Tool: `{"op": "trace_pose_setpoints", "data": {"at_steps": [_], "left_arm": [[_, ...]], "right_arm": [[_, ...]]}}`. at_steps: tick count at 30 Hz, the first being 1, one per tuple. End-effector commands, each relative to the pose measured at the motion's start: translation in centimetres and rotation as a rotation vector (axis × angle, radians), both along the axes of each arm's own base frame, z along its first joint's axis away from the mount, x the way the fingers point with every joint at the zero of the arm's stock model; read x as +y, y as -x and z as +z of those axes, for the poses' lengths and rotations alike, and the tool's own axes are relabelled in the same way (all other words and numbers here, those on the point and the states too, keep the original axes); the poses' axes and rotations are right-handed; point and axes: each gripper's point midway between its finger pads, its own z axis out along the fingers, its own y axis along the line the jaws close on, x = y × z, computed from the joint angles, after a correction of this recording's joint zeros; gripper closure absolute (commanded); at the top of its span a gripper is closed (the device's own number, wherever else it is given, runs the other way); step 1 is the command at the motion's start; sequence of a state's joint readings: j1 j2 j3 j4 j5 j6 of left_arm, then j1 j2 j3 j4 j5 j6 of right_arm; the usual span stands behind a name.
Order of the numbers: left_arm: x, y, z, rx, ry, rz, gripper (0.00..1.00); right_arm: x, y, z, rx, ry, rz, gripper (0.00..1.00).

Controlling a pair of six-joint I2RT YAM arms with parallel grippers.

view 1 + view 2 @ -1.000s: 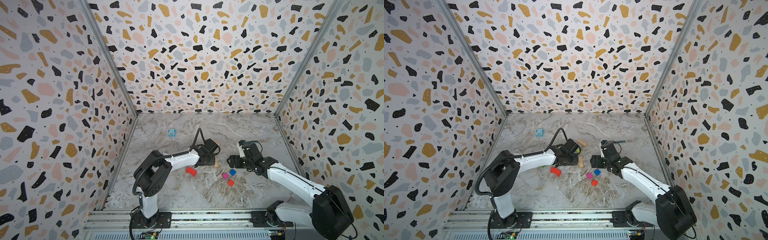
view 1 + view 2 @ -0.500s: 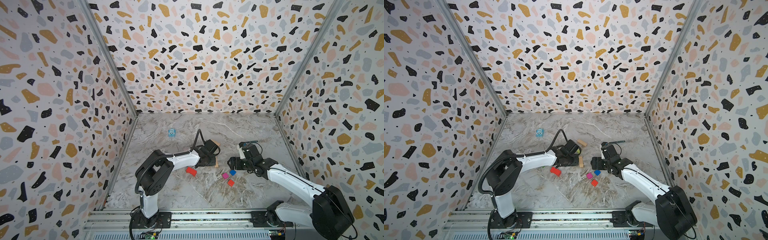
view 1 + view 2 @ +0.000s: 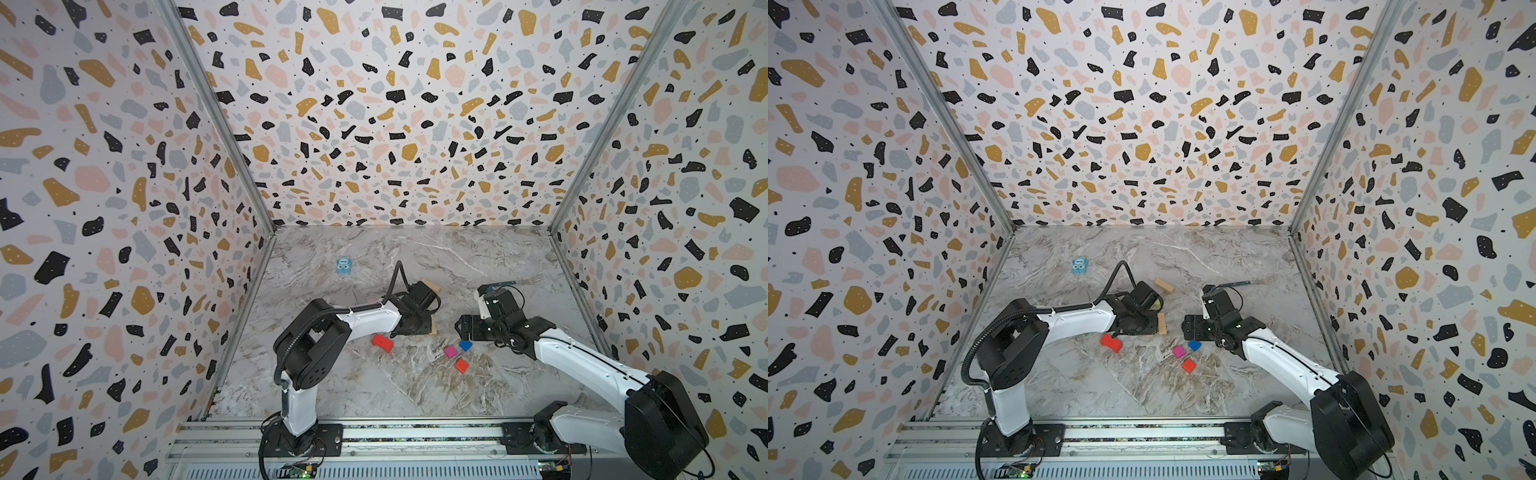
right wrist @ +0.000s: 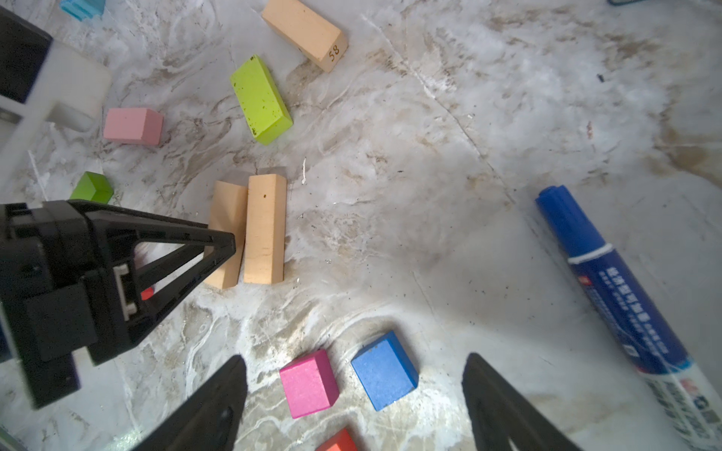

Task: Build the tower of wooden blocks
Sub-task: 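Lower the wood block beside the standing block and open the left gripper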

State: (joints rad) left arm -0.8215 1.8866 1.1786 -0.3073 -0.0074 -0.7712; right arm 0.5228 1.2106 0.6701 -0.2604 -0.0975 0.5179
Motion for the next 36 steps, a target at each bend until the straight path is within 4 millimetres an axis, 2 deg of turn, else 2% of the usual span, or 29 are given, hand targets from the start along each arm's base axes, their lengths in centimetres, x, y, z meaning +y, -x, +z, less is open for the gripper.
{"op": "trace_pose_setpoints", "data": {"at_steps": [1,4,7,15,19,24,31,36], "left_arm": [[-0.6,0.2,-0.3,0.002,0.019,-0.019,0.61],[-0.6,0.3,0.2,-0.003,0.028,-0.022,0.59],[-0.3,0.3,1.6,-0.028,0.032,-0.026,0.58],[2.1,0.3,4.4,-0.089,-0.04,-0.069,0.57],[4.1,0.0,4.0,-0.099,-0.151,-0.112,0.49],[5.4,-0.4,3.6,-0.112,-0.221,-0.155,0.36],[5.3,-0.3,2.2,-0.076,-0.222,-0.216,0.28],[4.9,0.0,1.3,-0.053,-0.213,-0.253,0.27]], "right_arm": [[0.0,0.3,0.3,-0.011,-0.007,0.008,0.13],[0.1,0.3,0.3,-0.007,-0.008,0.011,0.13],[0.1,0.3,0.2,-0.004,-0.007,0.011,0.13],[0.4,0.1,-0.1,0.01,0.022,0.038,0.13],[0.2,-0.2,-0.9,0.025,0.091,0.049,0.12],[0.5,-0.8,-1.5,0.027,0.153,0.061,0.11],[1.6,-1.7,-2.2,0.019,0.2,0.082,0.1],[2.1,-2.3,-2.7,0.027,0.222,0.098,0.1]]}}
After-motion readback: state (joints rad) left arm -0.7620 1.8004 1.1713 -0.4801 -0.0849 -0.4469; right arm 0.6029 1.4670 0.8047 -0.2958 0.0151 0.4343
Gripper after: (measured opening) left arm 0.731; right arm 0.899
